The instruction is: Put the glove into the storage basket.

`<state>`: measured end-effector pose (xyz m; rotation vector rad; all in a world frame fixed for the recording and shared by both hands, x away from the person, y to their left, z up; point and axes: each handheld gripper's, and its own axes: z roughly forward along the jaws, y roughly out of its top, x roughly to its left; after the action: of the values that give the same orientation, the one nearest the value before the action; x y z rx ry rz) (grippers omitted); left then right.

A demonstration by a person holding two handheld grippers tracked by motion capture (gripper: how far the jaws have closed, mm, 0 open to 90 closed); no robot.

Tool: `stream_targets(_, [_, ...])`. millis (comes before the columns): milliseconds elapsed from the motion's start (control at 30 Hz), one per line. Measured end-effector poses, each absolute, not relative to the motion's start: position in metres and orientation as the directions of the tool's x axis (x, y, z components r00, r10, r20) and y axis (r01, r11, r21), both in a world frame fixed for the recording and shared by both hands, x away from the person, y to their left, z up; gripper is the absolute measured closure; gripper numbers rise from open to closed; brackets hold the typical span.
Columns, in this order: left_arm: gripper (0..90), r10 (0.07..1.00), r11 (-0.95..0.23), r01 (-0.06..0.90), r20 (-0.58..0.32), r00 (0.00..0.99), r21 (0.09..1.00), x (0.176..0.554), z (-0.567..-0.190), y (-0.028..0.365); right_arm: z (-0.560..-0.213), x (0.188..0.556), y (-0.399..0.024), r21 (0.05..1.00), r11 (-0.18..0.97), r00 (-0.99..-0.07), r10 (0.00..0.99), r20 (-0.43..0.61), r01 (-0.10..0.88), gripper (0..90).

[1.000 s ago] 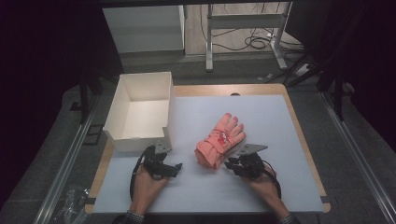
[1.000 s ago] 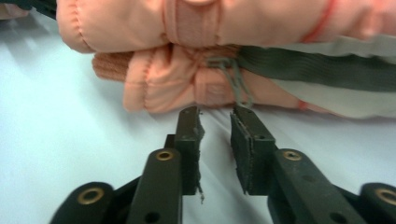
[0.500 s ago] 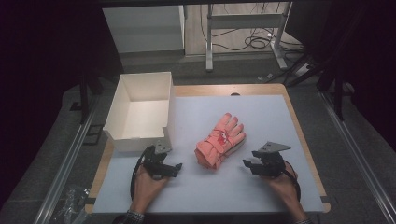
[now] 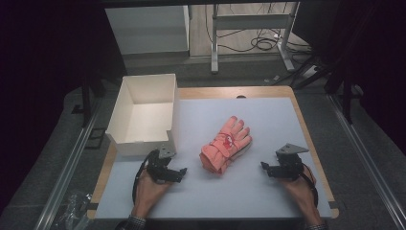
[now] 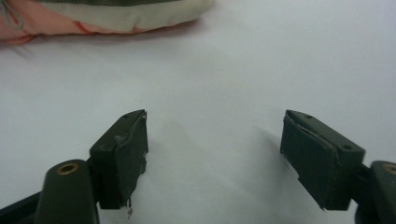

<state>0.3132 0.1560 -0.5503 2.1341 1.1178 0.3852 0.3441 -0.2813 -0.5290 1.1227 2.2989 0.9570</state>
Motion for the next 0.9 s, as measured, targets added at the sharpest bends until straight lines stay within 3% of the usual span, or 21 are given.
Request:
stream_targets(500, [0.9, 0.692, -0.492, 0.570, -0.102, 0.715, 0.658, 0.308, -0.533, 0.116, -0.531, 0.345, -0.282, 0.732, 0.432, -0.587, 0.808, -0.054, 0.527, 20.3])
stream_targets(900, [0.0, 0.625, -0.558, 0.534, -0.101, 0.774, 0.635, 0.321, -0.495, 0.080, -0.531, 0.344, -0.282, 0.731, 0.433, -0.587, 0.807, -0.055, 0.527, 20.2])
